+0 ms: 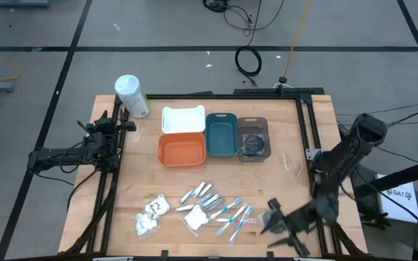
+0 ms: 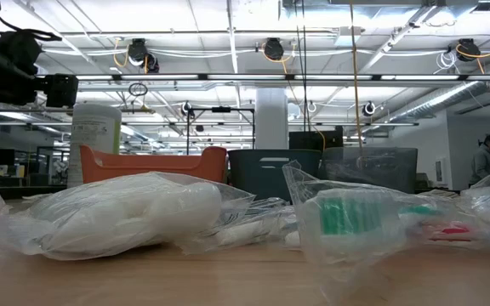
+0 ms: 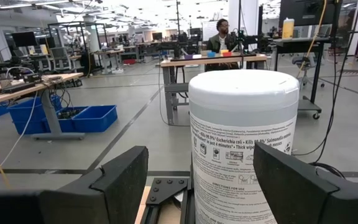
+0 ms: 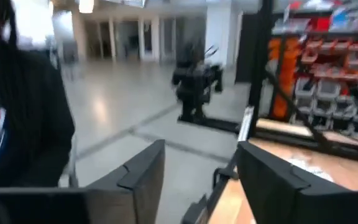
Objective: Pick & Place Travel size toiletries
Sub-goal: Put the black hairbrush into the transparent black bin
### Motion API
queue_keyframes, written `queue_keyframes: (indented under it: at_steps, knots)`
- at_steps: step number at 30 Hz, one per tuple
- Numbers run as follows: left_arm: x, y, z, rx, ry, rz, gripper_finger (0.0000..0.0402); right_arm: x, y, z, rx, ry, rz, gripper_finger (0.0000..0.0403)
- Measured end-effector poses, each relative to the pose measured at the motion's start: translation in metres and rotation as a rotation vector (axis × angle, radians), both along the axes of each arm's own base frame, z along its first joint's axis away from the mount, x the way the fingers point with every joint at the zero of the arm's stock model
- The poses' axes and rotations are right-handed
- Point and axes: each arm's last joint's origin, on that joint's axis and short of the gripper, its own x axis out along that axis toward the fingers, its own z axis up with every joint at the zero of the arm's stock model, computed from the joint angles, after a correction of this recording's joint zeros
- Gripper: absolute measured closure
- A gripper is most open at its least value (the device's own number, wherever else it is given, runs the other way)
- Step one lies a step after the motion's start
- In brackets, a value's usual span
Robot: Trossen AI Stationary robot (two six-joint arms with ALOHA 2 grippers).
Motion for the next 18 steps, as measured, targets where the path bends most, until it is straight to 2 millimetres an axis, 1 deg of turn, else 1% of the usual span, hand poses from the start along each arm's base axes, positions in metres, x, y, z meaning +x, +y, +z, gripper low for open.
queue_keyframes:
  at_steps: [2,4,7,9,12,15,18]
  knots:
    - [0.000,0.000,0.000,0.000,-0.001,0.000,0.0117,0.006,0.016,0.009,-0.062,0.094,-0.007,0.0191]
    - [0.000,0.000,0.000,0.000,0.000,0.000,0.0117,0.011,0.028,0.014,-0.117,0.230,-0.013,0.0177]
    - [0.000,0.000,0.000,0.000,0.000,0.000,0.0117,0.017,0.033,0.009,-0.160,0.468,-0.097,0.0171]
    - [0.000,0.000,0.000,0.000,-0.001,0.001,0.0117,0.018,0.030,-0.001,-0.158,0.621,-0.182,0.0176]
    - [0.000,0.000,0.000,0.000,-0.001,0.000,0.0117,0.015,0.021,-0.023,-0.107,0.827,-0.300,0.0189]
    - [0.000,0.000,0.000,0.000,-0.001,0.000,0.0117,0.009,0.014,-0.050,-0.035,0.959,-0.373,0.0202]
    - [0.000,0.000,0.000,0.000,-0.001,0.000,0.0117,0.003,0.008,-0.076,0.033,1.061,-0.396,0.0210]
